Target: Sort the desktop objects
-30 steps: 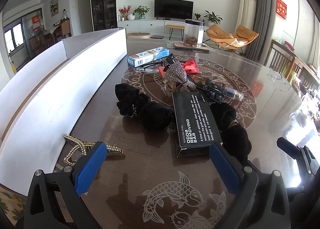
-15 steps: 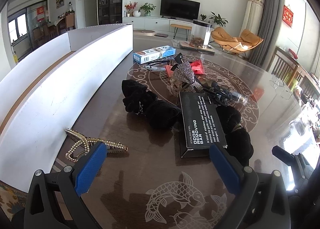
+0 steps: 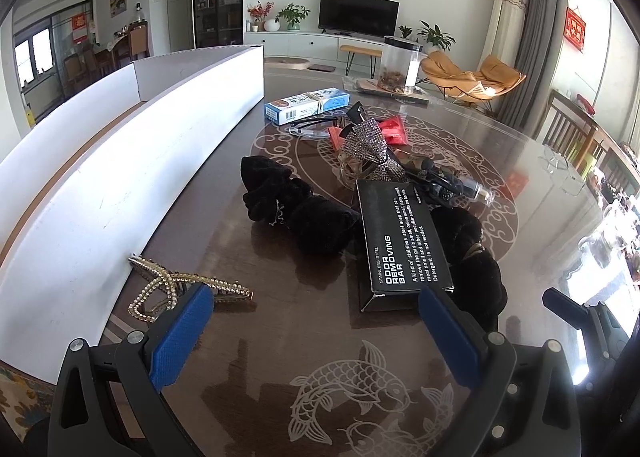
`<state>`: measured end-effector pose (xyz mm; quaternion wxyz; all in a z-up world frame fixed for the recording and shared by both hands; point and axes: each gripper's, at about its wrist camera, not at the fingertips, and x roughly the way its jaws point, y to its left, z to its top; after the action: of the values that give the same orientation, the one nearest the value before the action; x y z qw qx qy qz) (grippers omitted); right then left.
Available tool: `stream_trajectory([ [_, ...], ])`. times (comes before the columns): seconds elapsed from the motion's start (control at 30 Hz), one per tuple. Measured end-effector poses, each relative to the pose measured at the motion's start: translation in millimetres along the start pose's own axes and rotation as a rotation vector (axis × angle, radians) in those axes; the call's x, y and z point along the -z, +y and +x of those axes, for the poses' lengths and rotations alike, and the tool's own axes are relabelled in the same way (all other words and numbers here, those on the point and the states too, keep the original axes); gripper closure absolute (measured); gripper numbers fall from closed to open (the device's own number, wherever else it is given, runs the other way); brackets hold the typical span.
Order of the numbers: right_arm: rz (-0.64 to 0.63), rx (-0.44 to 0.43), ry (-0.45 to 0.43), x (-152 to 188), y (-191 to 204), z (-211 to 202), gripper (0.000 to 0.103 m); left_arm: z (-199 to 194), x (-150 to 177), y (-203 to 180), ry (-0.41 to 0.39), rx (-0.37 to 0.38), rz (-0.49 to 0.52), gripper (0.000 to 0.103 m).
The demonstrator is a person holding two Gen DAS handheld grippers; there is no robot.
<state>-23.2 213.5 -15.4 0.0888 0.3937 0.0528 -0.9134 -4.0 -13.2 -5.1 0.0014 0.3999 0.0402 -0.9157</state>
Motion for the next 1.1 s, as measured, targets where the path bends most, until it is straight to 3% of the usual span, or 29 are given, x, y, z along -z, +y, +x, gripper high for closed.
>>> stream_trajectory([
  [0.83, 0.017, -0.021, 0.007, -1, -3, 1, 0.000, 1, 0, 0, 0.001, -0.002, -0.001, 0.000],
  [1.1, 0.112, -0.125, 0.159, -18, -25, 26, 0.000, -3, 1, 11, 0.000, 0.002, -0.059, 0.000],
])
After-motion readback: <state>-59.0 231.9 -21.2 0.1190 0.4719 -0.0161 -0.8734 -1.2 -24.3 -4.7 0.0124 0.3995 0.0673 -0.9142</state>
